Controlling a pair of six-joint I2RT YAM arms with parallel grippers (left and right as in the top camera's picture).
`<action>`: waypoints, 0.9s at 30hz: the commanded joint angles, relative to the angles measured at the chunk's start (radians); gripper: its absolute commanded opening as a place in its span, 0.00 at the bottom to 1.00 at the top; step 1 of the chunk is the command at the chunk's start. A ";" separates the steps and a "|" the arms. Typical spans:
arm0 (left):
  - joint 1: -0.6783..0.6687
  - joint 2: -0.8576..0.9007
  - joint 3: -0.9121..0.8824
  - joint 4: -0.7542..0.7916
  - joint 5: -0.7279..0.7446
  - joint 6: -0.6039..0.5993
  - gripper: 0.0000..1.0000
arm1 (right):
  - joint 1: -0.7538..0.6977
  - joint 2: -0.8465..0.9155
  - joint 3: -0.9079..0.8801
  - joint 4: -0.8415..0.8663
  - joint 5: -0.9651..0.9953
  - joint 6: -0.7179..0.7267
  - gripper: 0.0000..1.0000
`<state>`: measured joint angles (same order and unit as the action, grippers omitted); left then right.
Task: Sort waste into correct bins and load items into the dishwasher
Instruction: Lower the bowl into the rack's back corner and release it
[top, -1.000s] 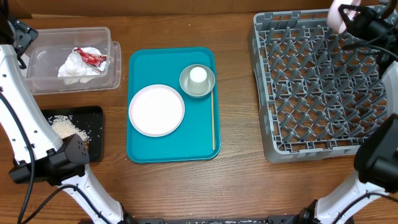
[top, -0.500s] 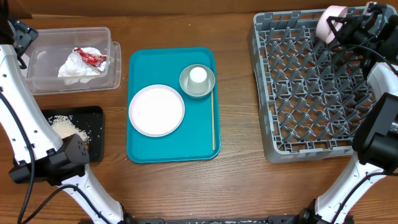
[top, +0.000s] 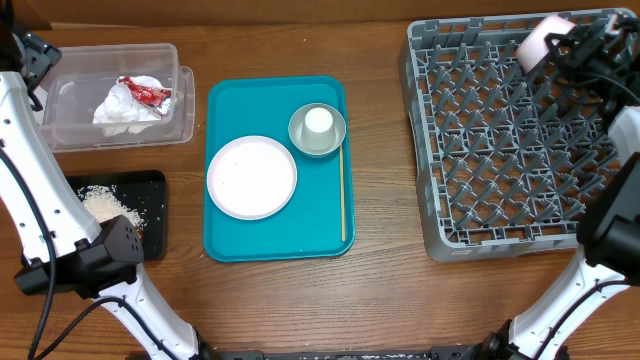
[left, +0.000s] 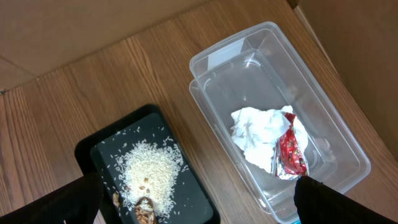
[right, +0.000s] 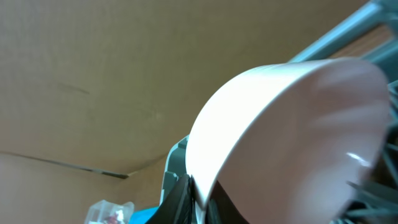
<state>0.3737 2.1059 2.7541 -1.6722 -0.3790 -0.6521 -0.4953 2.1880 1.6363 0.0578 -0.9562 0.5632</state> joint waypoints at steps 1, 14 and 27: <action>0.001 0.000 0.002 0.001 -0.013 0.001 1.00 | -0.034 0.005 0.007 0.001 -0.082 0.014 0.12; 0.001 0.000 0.002 0.001 -0.013 0.001 1.00 | -0.123 -0.082 0.007 -0.439 0.136 -0.132 0.29; 0.001 0.000 0.002 0.001 -0.013 0.001 1.00 | -0.102 -0.362 0.007 -0.675 0.442 -0.191 0.29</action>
<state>0.3740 2.1059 2.7537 -1.6722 -0.3790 -0.6518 -0.6174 1.9347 1.6356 -0.6281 -0.5827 0.4038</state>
